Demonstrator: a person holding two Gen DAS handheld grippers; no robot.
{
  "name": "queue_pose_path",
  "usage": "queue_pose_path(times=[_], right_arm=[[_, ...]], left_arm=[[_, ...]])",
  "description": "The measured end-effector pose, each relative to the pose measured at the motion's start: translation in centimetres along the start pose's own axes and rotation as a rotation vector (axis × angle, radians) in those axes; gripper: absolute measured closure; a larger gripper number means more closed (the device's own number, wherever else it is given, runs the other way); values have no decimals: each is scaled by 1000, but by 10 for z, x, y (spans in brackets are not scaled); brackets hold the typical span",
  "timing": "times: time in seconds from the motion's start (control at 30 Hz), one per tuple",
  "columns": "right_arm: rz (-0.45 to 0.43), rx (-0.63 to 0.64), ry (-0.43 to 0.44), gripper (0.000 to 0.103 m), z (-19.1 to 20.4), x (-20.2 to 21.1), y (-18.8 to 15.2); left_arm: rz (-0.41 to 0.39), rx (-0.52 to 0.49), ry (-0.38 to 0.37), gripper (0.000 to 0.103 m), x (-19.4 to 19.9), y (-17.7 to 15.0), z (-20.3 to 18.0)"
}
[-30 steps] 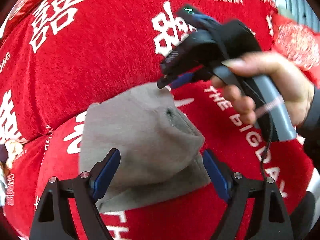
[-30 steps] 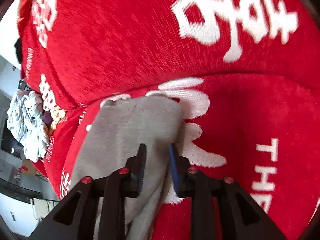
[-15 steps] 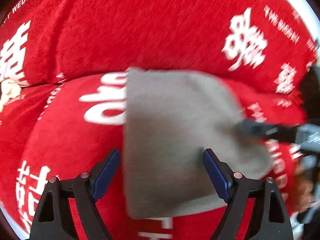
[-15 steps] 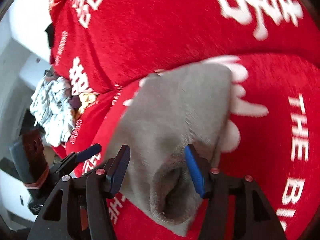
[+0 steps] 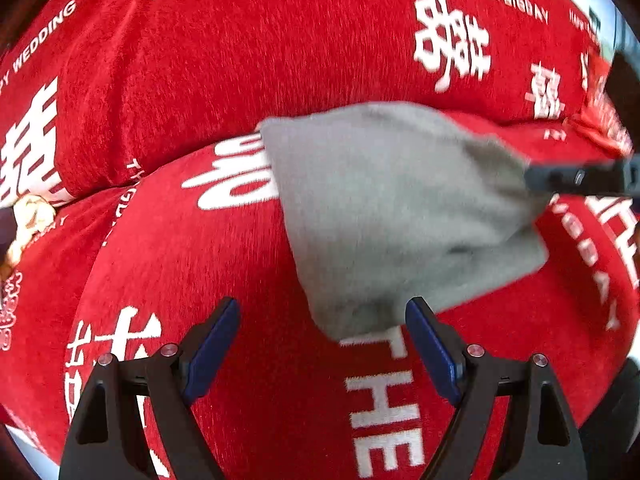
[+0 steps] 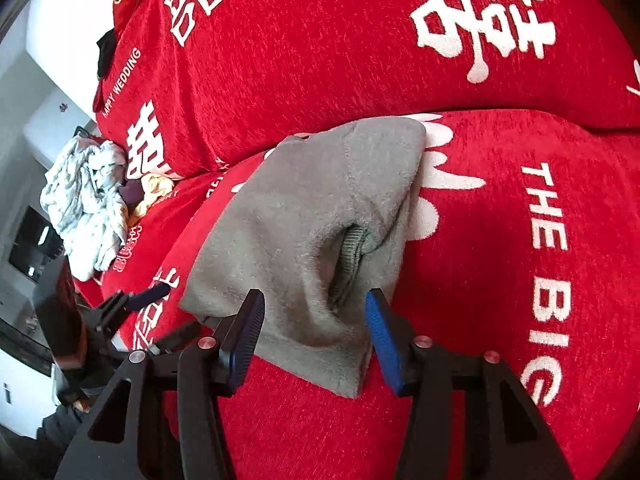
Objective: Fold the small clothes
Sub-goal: 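Lay the grey sock flat on the bedspread and open both tools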
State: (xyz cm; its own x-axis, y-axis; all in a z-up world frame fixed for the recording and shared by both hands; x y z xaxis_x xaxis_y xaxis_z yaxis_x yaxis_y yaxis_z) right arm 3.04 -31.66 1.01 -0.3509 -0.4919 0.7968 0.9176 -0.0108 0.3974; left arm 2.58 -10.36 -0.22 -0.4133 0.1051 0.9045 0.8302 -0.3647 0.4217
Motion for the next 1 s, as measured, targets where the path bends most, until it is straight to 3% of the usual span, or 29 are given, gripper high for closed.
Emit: queue_pose_path(times=[0.07, 0.1, 0.13, 0.2, 0.27, 0.37, 0.47, 0.57, 0.67, 0.8, 0.87, 0.9, 0.93, 1.0], right_arm=[[15, 37, -50, 48, 2, -4, -1], [31, 53, -84, 65, 4, -8, -1], [54, 63, -116, 97, 5, -11, -2], [72, 51, -126, 97, 5, -8, -4], [29, 62, -90, 97, 11, 8, -8], [24, 33, -50, 98, 10, 10, -20], [76, -13, -68, 98, -3, -18, -38], [32, -44, -34, 98, -9, -23, -43], [18, -60, -15, 95, -9, -8, -42], [-95, 19, -72, 89, 9, 27, -30], [-124, 43, -59, 73, 21, 32, -17], [-127, 46, -52, 49, 25, 30, -12], [-131, 48, -49, 32, 29, 27, -7], [-130, 57, -40, 32, 36, 12, 4]], left_arm=[[3, 18, 46, 18, -8, 8, 6], [11, 39, 61, 18, -12, 14, 11], [30, 75, 65, 18, -17, 19, 18], [73, 179, -5, 18, -20, 23, 37], [73, 271, -72, 18, -14, 20, 53], [73, 283, -48, 18, -15, 6, 59], [108, 296, -62, 18, -28, -9, 62], [102, 286, -63, 18, -23, -13, 61], [59, 219, -37, 18, 1, -16, 54], [-35, 168, -83, 18, 42, -6, 44], [-47, 173, -103, 18, 47, 13, 39], [-45, 172, -113, 18, 44, 21, 35], [-34, 173, -117, 18, 37, 33, 31], [10, 186, -117, 18, 20, 48, 26]])
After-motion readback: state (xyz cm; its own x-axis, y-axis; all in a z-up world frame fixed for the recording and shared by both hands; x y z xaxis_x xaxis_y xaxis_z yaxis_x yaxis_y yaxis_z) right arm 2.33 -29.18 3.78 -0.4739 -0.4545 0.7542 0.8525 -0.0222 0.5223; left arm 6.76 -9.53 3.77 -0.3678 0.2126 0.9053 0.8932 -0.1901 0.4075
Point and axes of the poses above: each gripper's, at about its wrist camera, not at the fingertips, and x roughly against the way its jaws point, z to its left, y to its top, the point moved 5 cm from there along -x, roughly the way its jaws point, and after that the axes turned 11 degrees about z, right-handed, at the moved point
